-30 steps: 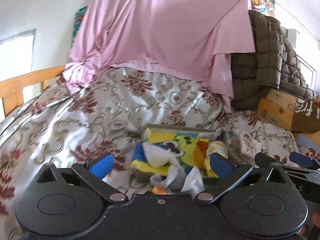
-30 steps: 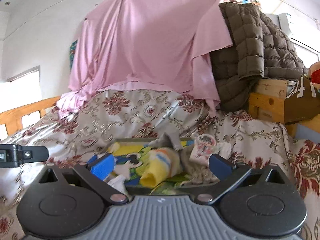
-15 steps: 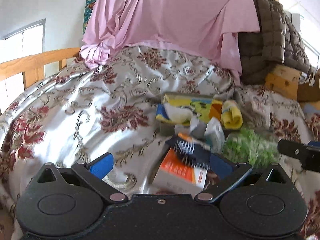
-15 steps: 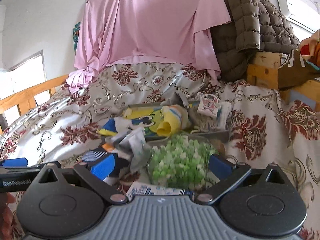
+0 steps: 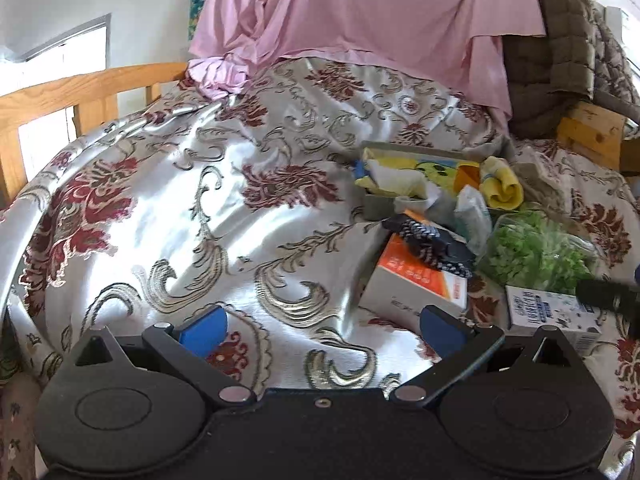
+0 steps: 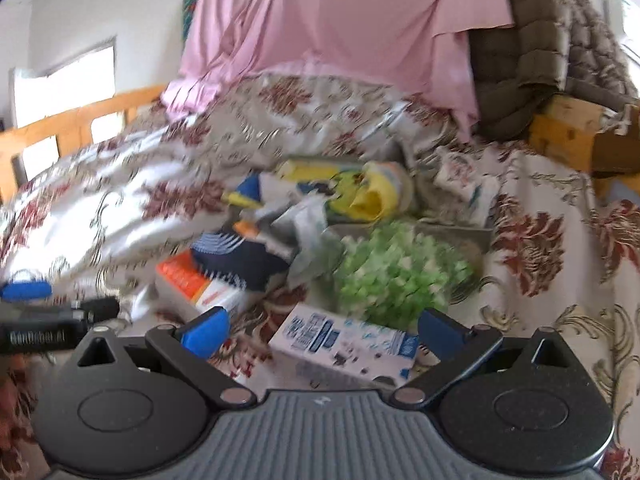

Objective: Organize soft objects
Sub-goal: 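Move both tools back over the remaining pile of items, then move the left tool to the navy striped sock while the right tool reaches toward the white plastic bag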

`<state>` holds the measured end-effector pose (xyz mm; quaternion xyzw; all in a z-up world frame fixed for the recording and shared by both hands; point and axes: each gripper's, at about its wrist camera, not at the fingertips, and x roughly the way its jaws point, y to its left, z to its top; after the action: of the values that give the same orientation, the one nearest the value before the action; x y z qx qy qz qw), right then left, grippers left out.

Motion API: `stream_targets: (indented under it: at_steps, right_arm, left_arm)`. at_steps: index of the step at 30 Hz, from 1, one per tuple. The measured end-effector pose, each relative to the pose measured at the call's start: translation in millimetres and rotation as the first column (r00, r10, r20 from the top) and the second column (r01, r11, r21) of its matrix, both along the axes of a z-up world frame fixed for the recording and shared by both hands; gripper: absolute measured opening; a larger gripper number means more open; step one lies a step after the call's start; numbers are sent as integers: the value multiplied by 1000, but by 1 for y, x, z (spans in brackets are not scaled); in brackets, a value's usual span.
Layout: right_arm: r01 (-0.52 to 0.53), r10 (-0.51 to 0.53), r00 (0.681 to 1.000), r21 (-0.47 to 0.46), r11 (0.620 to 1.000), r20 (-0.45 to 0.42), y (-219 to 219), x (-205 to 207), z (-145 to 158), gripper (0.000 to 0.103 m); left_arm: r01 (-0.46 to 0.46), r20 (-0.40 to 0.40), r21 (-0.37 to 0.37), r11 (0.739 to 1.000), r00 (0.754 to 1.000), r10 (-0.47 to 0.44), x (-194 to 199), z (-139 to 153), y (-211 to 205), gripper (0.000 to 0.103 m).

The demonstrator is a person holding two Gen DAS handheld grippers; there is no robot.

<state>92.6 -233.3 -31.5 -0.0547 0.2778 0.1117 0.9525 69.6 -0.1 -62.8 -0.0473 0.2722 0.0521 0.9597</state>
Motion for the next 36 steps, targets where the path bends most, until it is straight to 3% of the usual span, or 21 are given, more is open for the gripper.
stream_targets:
  at_steps: [11,22,28,36]
  right_arm:
    - [-46,47,996,14,999,-78,7,12,-10,103]
    - [-40,44,996,47,998,-73,2,17,-7,103]
    - [-13,17,998,68,998,-57,-4,18,-3,103]
    - [13,-8,998,72,997,-60,-5,21,-4,103]
  left_arm:
    - [-56,-54,-31,998,997,54,10,-4,8,102]
    - [-90,-58,-51,995,994,87,20,-1,6,102]
    - [-67,-20,-69,995,998,65,29,9,-1,102]
    - [18,-29,-51,999,999,-19,54,19,-8,102]
